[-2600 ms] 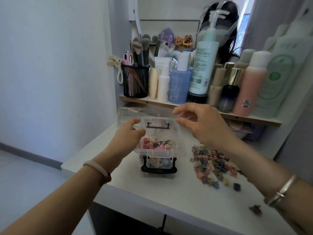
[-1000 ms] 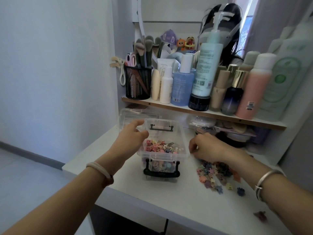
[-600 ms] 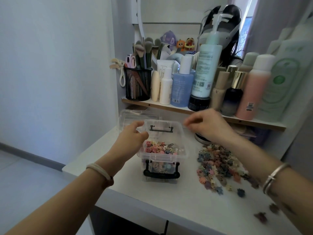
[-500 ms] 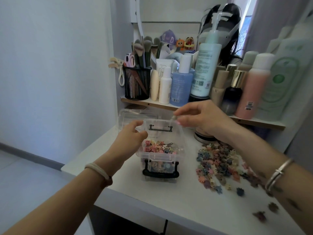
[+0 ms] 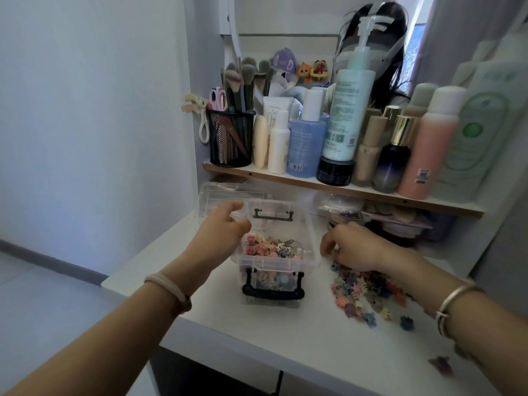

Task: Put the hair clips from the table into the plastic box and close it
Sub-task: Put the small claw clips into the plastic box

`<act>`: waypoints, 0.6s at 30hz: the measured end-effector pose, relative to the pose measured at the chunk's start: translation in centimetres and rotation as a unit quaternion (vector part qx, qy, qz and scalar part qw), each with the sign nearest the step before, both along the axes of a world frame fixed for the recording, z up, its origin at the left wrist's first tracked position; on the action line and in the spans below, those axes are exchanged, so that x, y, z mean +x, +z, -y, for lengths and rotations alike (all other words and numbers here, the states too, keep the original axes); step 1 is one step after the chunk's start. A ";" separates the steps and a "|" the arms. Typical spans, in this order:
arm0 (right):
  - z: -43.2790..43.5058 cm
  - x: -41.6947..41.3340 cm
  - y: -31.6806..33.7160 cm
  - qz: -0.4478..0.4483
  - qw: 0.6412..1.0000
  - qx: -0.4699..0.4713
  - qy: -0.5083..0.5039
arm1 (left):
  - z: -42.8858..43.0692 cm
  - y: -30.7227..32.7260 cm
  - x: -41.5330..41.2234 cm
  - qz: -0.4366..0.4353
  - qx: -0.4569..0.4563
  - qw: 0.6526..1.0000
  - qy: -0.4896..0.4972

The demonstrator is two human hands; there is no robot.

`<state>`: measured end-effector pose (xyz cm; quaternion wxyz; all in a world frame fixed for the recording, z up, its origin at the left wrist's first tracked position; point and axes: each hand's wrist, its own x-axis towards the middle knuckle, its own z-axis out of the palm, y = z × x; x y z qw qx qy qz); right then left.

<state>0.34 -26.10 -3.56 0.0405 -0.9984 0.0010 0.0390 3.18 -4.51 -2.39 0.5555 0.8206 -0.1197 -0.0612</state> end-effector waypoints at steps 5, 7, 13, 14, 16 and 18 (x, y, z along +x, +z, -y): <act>-1.1 -0.1 2.4 0.145 0.976 0.159 -0.022 | 0.0 -0.2 0.1 -0.001 -0.003 1.000 0.000; -2.3 -0.5 4.5 0.206 0.938 0.277 0.015 | 0.1 -0.2 0.1 -0.005 -0.006 1.000 0.001; -3.2 -1.2 5.9 0.141 0.935 0.318 0.060 | 0.3 -0.4 0.2 0.006 -0.011 1.000 -0.004; -2.8 -1.3 5.7 0.146 0.931 0.333 0.043 | 0.3 -0.5 0.3 0.008 -0.011 1.000 -0.003; -2.0 -1.4 5.1 0.153 0.911 0.382 0.004 | 0.3 -0.5 0.4 0.008 -0.012 1.000 0.000; -1.1 -1.6 4.2 0.127 0.927 0.351 -0.034 | 0.3 -0.5 0.4 0.004 -0.012 1.000 0.001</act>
